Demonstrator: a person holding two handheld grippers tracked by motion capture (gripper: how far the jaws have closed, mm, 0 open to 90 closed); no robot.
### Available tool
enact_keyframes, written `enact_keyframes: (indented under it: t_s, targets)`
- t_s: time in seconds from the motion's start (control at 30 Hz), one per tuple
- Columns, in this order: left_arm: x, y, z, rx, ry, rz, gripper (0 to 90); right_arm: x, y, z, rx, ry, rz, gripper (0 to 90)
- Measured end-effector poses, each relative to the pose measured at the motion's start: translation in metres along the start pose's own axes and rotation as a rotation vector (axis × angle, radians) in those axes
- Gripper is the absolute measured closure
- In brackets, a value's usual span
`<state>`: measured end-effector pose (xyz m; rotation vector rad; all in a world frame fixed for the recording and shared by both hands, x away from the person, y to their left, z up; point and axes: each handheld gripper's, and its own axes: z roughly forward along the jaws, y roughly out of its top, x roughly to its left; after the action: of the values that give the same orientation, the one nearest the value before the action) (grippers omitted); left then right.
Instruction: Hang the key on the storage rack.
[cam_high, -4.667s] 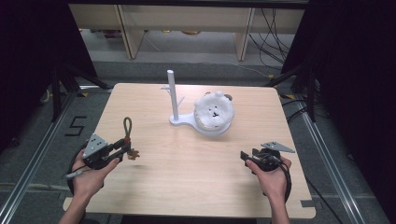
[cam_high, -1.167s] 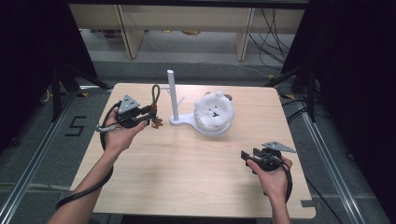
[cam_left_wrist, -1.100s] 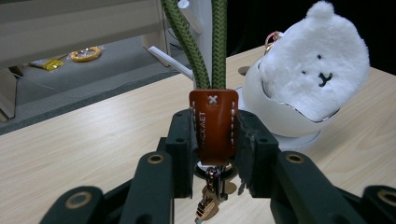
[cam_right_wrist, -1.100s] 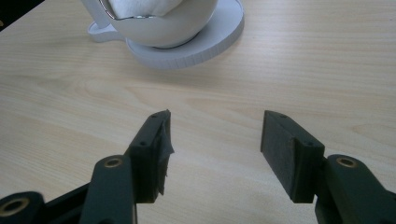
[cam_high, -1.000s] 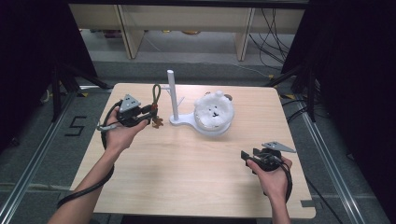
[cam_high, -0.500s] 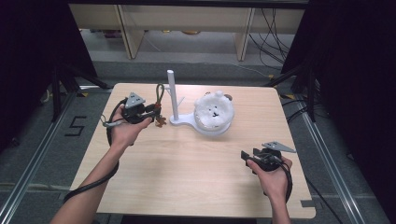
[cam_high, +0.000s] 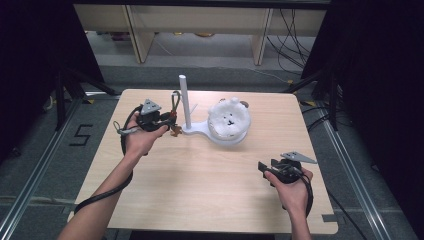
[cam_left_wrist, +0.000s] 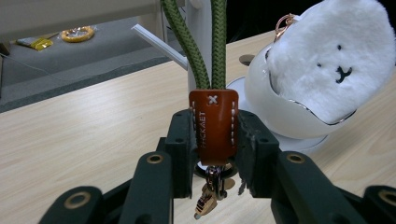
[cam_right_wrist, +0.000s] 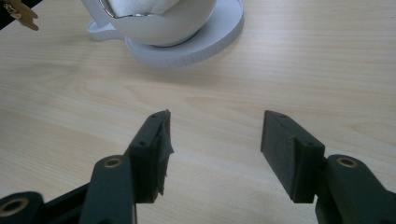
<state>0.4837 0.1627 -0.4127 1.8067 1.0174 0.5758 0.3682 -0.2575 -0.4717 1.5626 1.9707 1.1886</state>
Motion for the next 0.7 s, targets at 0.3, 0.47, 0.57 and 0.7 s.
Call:
enact_keyframes:
  t_s: [0.3, 0.47, 0.57, 0.7]
  targets:
    - [-0.002, -0.001, 0.008, 0.011, 0.003, 0.002, 67.6, 0.001, 0.000, 0.001, 0.001, 0.019, 0.006, 43.8]
    - [-0.002, -0.001, 0.013, 0.014, 0.008, 0.010, 67.2, 0.000, -0.001, 0.001, 0.002, 0.017, 0.006, 43.8]
    - [-0.002, -0.002, 0.014, 0.016, 0.005, 0.007, 66.4, 0.000, -0.001, 0.001, 0.000, 0.016, 0.006, 43.8]
    - [-0.002, -0.003, 0.009, 0.013, 0.012, 0.024, 59.5, 0.000, 0.000, -0.002, 0.010, 0.002, 0.009, 43.7]
